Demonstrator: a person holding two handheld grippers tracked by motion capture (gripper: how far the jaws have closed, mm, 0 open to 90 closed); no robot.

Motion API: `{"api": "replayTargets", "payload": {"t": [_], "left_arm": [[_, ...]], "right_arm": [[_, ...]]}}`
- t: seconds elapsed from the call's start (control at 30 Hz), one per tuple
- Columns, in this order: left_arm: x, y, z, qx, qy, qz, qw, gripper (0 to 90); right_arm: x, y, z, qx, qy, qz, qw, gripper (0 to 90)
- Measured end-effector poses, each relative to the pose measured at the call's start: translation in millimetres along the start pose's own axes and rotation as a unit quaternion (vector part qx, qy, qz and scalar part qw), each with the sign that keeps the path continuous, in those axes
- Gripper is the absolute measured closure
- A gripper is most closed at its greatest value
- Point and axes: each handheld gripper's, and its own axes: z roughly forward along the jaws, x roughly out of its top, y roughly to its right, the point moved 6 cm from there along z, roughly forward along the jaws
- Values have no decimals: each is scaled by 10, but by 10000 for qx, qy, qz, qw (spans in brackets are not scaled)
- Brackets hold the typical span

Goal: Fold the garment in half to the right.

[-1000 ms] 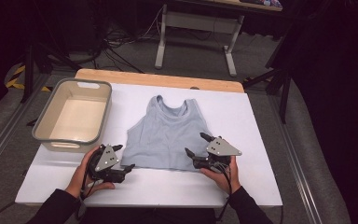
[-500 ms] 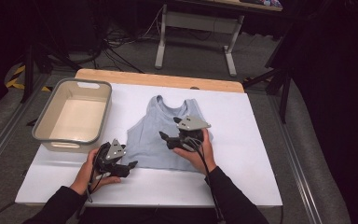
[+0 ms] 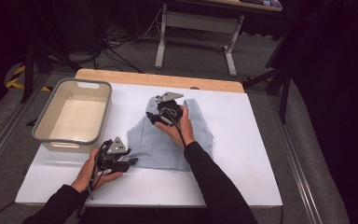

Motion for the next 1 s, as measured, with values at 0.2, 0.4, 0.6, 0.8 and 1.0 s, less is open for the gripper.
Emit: {"api": "replayTargets", "payload": {"t": [0.2, 0.4, 0.6, 0.8, 1.0], "left_arm": [[3, 8, 4, -34, 14, 5, 10000, 615], [7, 24, 5, -52, 20, 60, 10000, 649], [19, 43, 12, -61, 37, 152, 9999, 715], [21, 53, 12, -83, 4, 197, 9998, 758], [21, 58, 5, -56, -13, 236, 9997, 803]], "right_arm": [[79, 39, 332, -10, -306, 175, 9994, 438], [29, 78, 637, -137, -675, 174, 9975, 440], [-47, 151, 796, -221, -910, 311, 9951, 447], [-70, 178, 874, -289, -1063, 305, 9934, 489], [-77, 208, 875, -413, -1118, 381, 9921, 651]]}}
